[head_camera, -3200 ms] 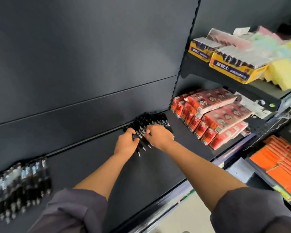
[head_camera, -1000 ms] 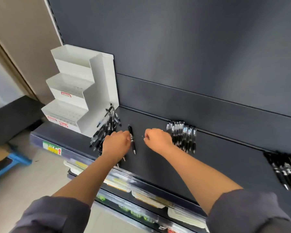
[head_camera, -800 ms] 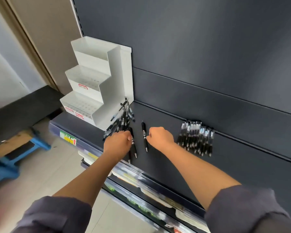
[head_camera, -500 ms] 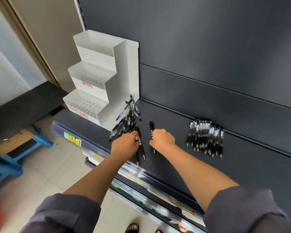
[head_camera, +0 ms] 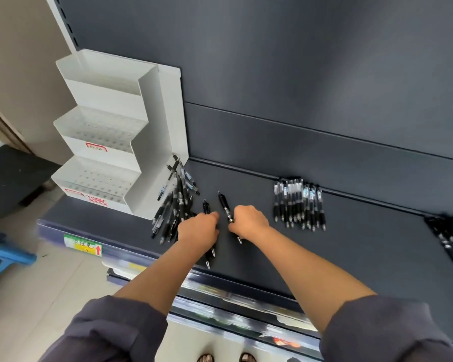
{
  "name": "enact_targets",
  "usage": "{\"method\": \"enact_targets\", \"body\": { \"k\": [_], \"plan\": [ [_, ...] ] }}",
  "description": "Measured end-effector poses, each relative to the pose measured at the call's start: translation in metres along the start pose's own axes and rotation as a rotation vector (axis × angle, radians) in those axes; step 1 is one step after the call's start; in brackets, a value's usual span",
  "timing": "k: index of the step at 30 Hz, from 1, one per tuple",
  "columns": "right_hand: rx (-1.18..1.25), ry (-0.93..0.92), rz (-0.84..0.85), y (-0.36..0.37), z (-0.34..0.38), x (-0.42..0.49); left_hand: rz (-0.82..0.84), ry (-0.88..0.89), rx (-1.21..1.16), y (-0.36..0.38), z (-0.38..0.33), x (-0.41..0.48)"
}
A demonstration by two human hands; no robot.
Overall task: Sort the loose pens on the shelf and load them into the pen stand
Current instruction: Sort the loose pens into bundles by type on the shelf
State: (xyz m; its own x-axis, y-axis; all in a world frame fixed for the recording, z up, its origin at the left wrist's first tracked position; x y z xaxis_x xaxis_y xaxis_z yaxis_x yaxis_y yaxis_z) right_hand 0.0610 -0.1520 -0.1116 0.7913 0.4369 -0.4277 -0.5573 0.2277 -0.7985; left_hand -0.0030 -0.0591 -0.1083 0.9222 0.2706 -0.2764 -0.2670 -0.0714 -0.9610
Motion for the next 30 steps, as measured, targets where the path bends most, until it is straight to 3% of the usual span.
{"method": "enact_targets", "body": {
  "k": [7, 18, 23, 30],
  "plan": [
    [0.063, 0.037, -0.09, -0.023, -0.015, -0.01, -0.091, 0.09, -0.089, -0.019, -0.015, 0.012],
    [0.195, 0.124, -0.339, -0.103, -0.096, -0.034, -0.176, 0.291, -0.252, -0.063, -0.113, 0.032],
    [0.254, 0.188, -0.406, -0.129, -0.161, -0.057, -0.188, 0.397, -0.285, -0.074, -0.186, 0.036],
    [0.281, 0.328, -0.453, -0.177, -0.308, -0.106, -0.122, 0.448, -0.345, -0.064, -0.33, 0.032]
  ]
}}
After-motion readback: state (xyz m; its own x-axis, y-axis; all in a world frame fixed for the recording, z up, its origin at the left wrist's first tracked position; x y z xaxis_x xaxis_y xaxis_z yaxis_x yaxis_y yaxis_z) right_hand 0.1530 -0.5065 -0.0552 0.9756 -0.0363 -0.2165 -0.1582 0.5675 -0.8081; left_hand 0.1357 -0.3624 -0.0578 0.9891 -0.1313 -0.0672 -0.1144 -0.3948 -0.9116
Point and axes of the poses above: each hand's wrist, its own x-axis towards the middle knuckle, its own y-axis out of the palm, z = x × y, the point moved 9 cm from there along x, towards the middle knuckle, and after that the axes turned 11 degrees about x, right-handed, at the moved point
